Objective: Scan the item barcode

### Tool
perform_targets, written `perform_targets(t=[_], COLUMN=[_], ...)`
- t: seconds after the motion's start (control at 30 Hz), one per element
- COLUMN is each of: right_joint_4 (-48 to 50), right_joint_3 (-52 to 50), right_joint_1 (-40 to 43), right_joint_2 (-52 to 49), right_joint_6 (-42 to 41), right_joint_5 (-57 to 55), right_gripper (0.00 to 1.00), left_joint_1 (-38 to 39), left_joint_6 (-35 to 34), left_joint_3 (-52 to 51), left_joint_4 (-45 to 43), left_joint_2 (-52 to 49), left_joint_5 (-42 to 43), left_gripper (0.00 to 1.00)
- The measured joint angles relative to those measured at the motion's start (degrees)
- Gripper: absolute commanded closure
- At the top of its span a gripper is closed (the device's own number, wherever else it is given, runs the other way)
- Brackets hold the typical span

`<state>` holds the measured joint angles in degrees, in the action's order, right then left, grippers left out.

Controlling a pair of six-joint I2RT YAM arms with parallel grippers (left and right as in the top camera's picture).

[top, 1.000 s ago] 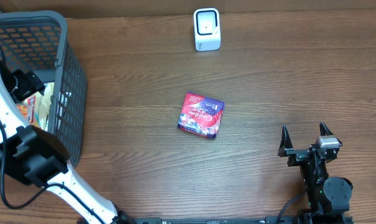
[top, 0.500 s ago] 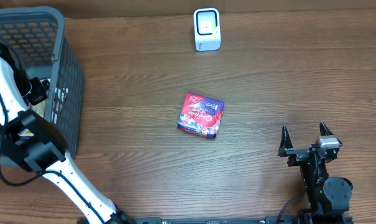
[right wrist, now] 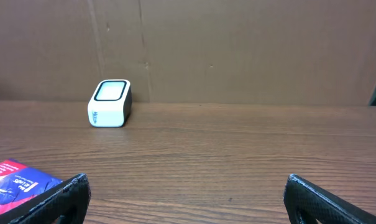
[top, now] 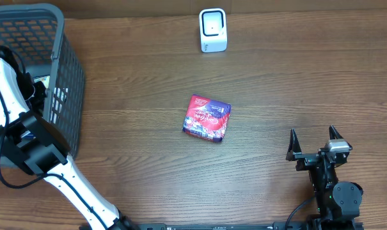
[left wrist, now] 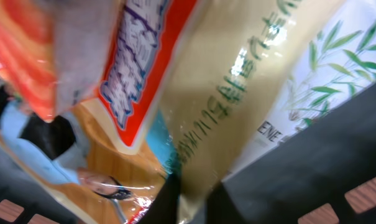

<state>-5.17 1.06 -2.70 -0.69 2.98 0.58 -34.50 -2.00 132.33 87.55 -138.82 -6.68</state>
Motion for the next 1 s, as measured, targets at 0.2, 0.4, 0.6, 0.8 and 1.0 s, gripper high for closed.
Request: perform_targets(t=[0.2,0.4,0.6,0.8,1.0], right_joint_4=[0.0,0.0,0.0,0.0,0.0], right_joint_3=[0.0,0.0,0.0,0.0,0.0], right_joint_1=[0.0,0.0,0.0,0.0,0.0], right_joint_2=[0.0,0.0,0.0,0.0,0.0], right_joint_6=[0.0,0.0,0.0,0.0,0.0], right_joint_5=[0.0,0.0,0.0,0.0,0.0], right_gripper=[0.0,0.0,0.0,0.0,0.0], left_joint_1=[0.0,0.0,0.0,0.0,0.0], left_joint_6=[-0.2,-1.8,-2.5,-2.8,-3.8], left_joint_3=[0.8,7.7,12.1,14.0,7.5], left_joint_4=[2.7,5.8,5.8,6.6,8.5], left_joint_2=[0.0,0.0,5.2,13.7,14.5], left_joint_5=[0.0,1.0,4.6,4.7,4.7], left_gripper=[0.96,0.96,0.96,0.0,0.0])
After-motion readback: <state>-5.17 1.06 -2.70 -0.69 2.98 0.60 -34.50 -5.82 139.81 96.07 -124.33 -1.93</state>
